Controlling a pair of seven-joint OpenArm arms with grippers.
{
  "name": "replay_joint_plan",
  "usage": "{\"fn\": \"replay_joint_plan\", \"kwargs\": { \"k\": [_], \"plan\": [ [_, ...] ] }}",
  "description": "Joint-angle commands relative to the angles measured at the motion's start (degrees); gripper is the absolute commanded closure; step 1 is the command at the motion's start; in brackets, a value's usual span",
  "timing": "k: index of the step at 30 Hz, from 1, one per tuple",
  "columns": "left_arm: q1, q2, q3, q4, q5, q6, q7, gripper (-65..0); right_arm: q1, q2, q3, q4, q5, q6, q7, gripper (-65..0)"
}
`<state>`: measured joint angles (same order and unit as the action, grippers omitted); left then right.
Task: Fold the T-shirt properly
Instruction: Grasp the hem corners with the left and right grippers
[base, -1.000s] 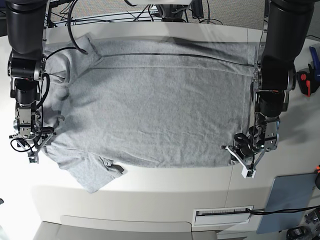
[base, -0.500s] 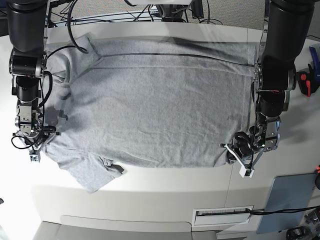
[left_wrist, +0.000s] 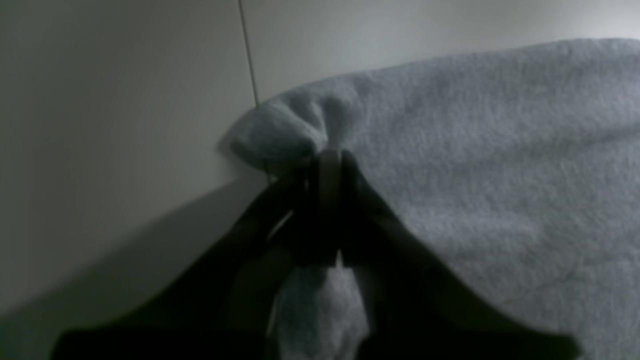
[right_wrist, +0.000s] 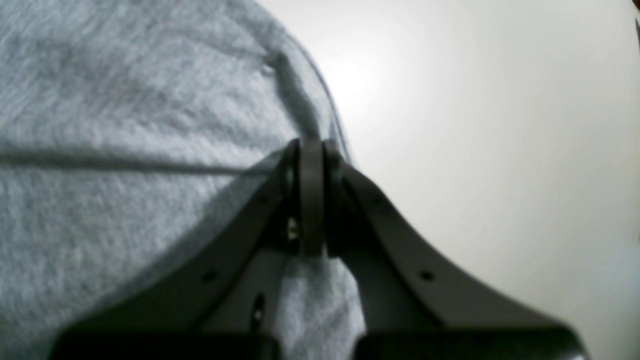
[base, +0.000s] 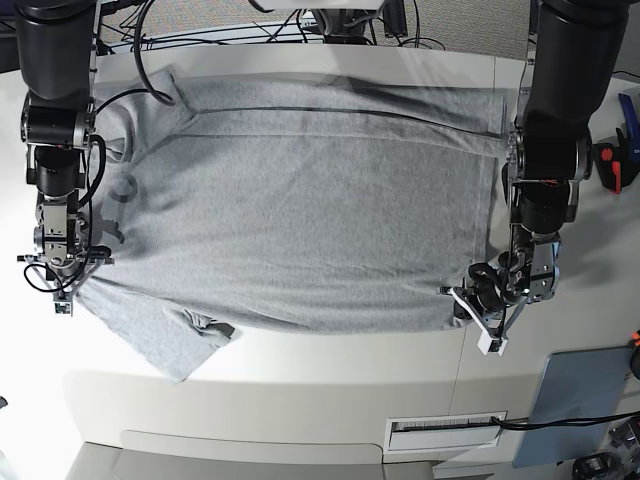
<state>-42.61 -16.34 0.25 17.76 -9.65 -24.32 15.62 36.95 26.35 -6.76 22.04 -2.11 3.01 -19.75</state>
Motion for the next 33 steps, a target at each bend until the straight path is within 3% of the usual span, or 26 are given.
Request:
{"fn": "replay_joint_plan", "kwargs": {
  "k": [1, 10, 15, 19, 24, 30, 33],
  "plan": [
    [-0.72, -0.04, 0.00, -0.02, 1.09, -0.42, 2.78, 0.0, -0.17, 0.96, 0.11, -0.28, -0.48, 0.13, -4.72, 0.0],
    [-0.72, -1.44, 0.00, -0.02, 1.07, -0.42, 2.60, 0.0, -4.90, 1.01, 0.13, 6.95, -0.50, 0.17, -8.09, 0.0],
    [-0.70, -2.08, 0.00, -0.02, 1.03, -0.44, 2.58, 0.0, -5.81, 1.46, 0.13, 16.96, -0.50, 0.17, -11.63, -17.3],
    [-0.72, -2.08, 0.00, -0.02, 0.63, -0.44, 2.56, 0.0, -5.18, 1.60, 0.11, 19.32, -0.48, 0.22, -8.55, -26.4],
    [-0.72, -2.08, 0.00, -0.02, 0.63, -0.72, 2.56, 0.0, -4.68, 1.49, 0.11, 19.04, -0.44, 3.41, -4.33, -27.1],
    [-0.72, -2.08, 0.00, -0.02, 0.66, -3.58, 2.80, 0.0, 1.70, 0.96, 0.11, 10.75, 1.68, 3.30, -3.43, -27.1],
    [-0.72, -2.10, 0.00, -0.02, 0.66, -4.28, 2.80, 0.0, 4.96, 0.96, 0.13, 4.04, 1.68, 3.45, 0.31, -27.1]
  ]
}}
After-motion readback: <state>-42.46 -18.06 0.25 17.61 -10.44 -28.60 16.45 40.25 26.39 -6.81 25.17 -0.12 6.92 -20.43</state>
